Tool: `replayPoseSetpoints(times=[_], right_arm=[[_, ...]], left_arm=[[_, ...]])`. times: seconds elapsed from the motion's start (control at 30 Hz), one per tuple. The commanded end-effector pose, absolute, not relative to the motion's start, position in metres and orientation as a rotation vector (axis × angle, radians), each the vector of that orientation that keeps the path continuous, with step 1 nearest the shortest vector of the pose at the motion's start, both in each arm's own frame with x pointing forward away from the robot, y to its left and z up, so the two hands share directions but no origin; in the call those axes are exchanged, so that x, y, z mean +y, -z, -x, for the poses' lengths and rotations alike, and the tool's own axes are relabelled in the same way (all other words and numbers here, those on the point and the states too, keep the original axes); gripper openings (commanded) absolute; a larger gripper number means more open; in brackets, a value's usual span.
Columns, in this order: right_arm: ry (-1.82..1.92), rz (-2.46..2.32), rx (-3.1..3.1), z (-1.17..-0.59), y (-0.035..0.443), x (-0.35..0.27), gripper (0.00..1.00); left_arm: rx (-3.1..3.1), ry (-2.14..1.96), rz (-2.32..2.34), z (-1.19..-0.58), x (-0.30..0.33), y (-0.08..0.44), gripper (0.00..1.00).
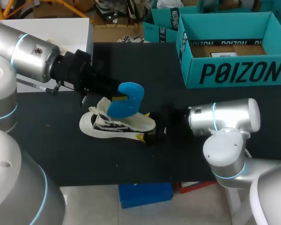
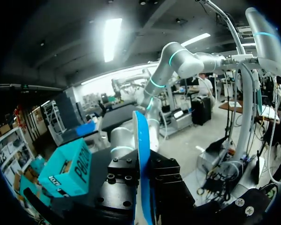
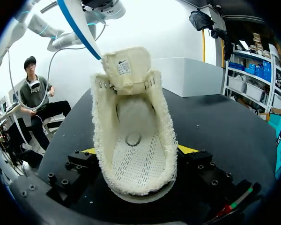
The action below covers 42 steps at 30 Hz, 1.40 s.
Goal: Take the shoe out of the shoebox, open the shoe tongue, remove and reinsert the insole, then place the shoe into the shoebox
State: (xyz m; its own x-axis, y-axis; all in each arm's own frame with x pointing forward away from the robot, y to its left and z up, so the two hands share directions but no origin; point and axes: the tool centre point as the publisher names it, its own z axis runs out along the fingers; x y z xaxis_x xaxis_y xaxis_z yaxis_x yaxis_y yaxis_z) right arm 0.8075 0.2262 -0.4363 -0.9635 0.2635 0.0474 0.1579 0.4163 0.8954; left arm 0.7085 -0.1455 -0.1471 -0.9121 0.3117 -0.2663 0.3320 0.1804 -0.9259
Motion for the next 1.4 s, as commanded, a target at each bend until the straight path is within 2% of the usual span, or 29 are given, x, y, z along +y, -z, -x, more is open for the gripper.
replayPoseSetpoints(times=[0.03,0.6,0.97,1.4], right_arm=[[-1.603,-0.387,2.548,-0.813,0.452,0.233,0.0],[-1.603,-0.387,2.548,-0.813,0.452,0.233,0.0],[-1.603,-0.387,2.548,-0.813,0.452,0.233,0.0],[-1.603,-0.387,2.548,-0.813,0.452,0.233,0.0]], left_arm=[[2.391,1.931,-0.599,-0.71,-0.149,0.145,0.0],[2.274,2.366,0.258,-0.743,-0.147,0.063,0.0],[2.247,2.517,0.454,-0.735,-0.133,0.042,0.0],[2.256,2.625,0.418,-0.73,-0.125,0.037,0.0]])
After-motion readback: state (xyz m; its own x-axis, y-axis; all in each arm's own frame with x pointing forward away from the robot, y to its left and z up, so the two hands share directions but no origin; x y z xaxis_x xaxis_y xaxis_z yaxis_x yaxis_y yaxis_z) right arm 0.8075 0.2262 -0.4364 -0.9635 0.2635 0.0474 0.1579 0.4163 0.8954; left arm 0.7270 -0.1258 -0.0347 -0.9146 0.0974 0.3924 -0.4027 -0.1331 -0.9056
